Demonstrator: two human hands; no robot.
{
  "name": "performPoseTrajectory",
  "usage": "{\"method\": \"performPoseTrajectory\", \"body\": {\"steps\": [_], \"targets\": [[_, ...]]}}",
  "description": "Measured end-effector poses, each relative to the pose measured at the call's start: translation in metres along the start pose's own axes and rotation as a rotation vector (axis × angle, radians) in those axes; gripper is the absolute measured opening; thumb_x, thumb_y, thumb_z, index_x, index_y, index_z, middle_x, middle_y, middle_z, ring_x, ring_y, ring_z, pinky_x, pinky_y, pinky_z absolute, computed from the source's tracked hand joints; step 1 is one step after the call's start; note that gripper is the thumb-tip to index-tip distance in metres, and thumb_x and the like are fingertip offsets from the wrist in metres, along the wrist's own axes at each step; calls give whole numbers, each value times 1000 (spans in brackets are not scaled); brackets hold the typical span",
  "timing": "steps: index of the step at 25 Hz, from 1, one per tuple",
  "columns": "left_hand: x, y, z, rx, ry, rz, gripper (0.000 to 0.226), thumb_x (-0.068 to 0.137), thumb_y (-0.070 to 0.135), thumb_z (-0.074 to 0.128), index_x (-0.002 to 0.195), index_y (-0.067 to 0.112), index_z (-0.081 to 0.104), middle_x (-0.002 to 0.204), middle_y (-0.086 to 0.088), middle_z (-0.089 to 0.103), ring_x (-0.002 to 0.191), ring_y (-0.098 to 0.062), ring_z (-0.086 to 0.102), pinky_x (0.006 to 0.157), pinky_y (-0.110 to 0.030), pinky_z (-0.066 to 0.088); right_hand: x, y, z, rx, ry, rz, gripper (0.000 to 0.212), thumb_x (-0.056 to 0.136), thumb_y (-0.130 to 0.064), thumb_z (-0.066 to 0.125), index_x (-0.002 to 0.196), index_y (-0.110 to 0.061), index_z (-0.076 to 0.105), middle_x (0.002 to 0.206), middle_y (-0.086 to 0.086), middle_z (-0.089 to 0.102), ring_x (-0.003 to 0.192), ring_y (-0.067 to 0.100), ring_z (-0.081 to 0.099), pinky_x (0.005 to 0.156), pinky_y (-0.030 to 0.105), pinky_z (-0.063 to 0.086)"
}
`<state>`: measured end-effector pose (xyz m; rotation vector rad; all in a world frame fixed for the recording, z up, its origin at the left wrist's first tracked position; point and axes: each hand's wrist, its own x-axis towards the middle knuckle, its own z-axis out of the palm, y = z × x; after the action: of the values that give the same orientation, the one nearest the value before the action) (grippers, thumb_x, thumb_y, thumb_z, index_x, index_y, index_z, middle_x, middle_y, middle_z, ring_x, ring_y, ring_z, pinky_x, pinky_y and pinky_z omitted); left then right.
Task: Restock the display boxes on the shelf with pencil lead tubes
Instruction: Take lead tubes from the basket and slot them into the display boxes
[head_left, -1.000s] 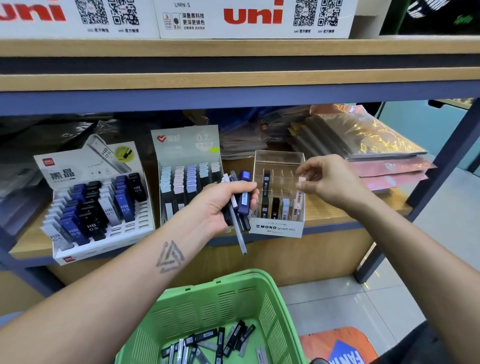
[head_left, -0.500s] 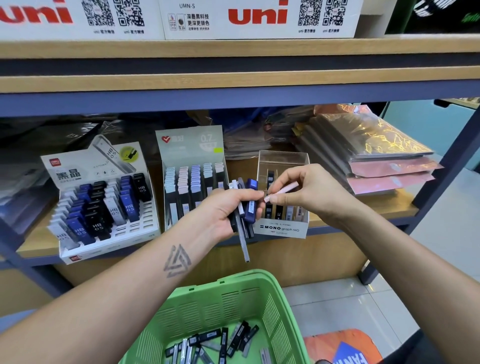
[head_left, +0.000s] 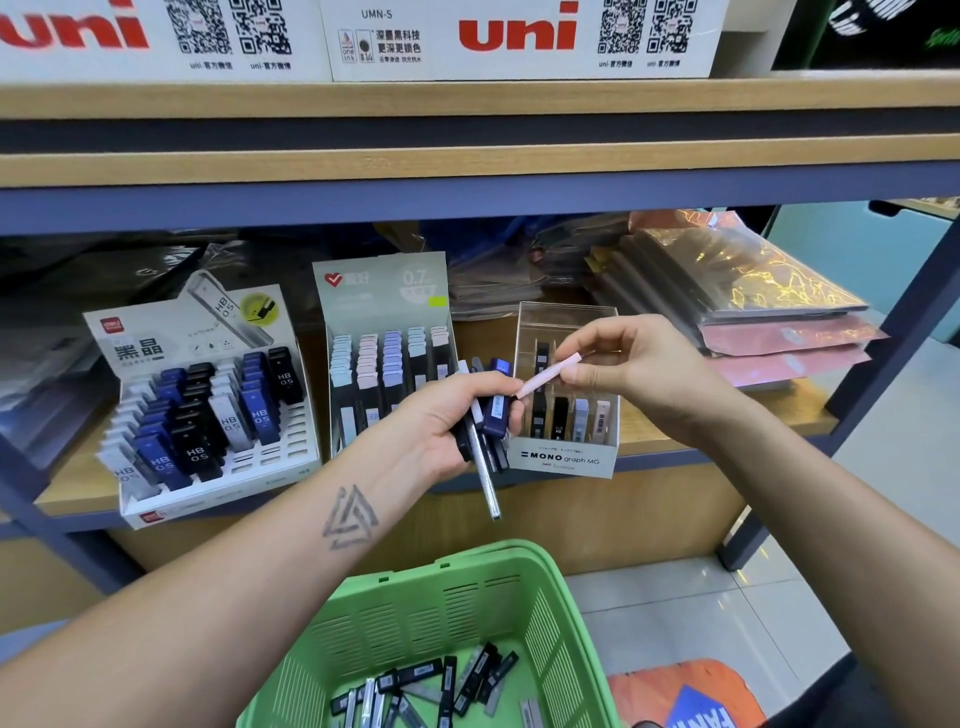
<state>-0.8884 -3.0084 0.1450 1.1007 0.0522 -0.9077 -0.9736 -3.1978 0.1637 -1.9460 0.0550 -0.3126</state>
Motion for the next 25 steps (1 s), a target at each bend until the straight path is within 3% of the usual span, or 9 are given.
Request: {"method": "performPoseTrajectory", "body": {"steps": [5, 11, 13, 17, 19, 21, 25], "targets": [[1, -3, 0, 34, 19, 12, 25, 81, -7, 73, 104, -5, 61, 77, -22, 69, 59, -22, 65, 50, -25, 57, -1, -1, 2, -50, 35, 24, 17, 87, -5, 75, 104, -3, 70, 79, 14, 76, 77, 27, 76, 71, 32, 62], [3, -6, 1, 56, 29, 4, 27, 82, -8, 71, 108, -9, 63, 76, -21, 70, 57, -21, 66, 48, -25, 56, 1, -1, -4, 22, 70, 59, 18, 92, 1, 68, 109, -1, 73, 84, 12, 78, 82, 24, 77, 72, 26, 61], [4, -6, 1, 76, 21, -6, 31, 83, -6, 71, 113, -11, 64, 78, -19, 70, 56, -20, 66, 47, -24, 55, 1, -5, -15, -91, 118, 44, 15, 90, 2, 70, 104, -2, 73, 81, 13, 77, 77, 22, 76, 63, 20, 58], [5, -6, -1, 80, 14, -7, 34, 85, -4, 71, 117, -10, 65, 80, -17, 70, 56, -19, 66, 47, -23, 55, 2, -1, -31, -617, 128, 60, 9, 83, -9, 81, 89, -14, 78, 76, -1, 76, 60, -3, 67, 57, 5, 46], [5, -7, -1, 88, 10, -3, 35, 84, -4, 71, 118, -10, 64, 81, -17, 70, 57, -19, 66, 48, -23, 55, 1, 7, -25, -720, 112, 109, 8, 85, -9, 80, 88, -15, 78, 74, -3, 75, 66, -3, 67, 63, 10, 50], [5, -8, -1, 93, 4, -3, 35, 85, -4, 71, 118, -10, 64, 81, -17, 70, 57, -18, 66, 48, -23, 55, 1, 19, -17, -774, 102, 129, 7, 86, -7, 78, 89, -13, 77, 76, -1, 75, 75, 8, 71, 74, 24, 56], [4, -9, 0, 98, -11, -20, 28, 84, -4, 71, 112, -7, 65, 81, -17, 69, 57, -19, 65, 49, -24, 56, 2, 33, -8, -829, 109, 135, 7, 86, -8, 76, 91, -14, 79, 89, 3, 74, 85, 17, 69, 78, 27, 52]]}}
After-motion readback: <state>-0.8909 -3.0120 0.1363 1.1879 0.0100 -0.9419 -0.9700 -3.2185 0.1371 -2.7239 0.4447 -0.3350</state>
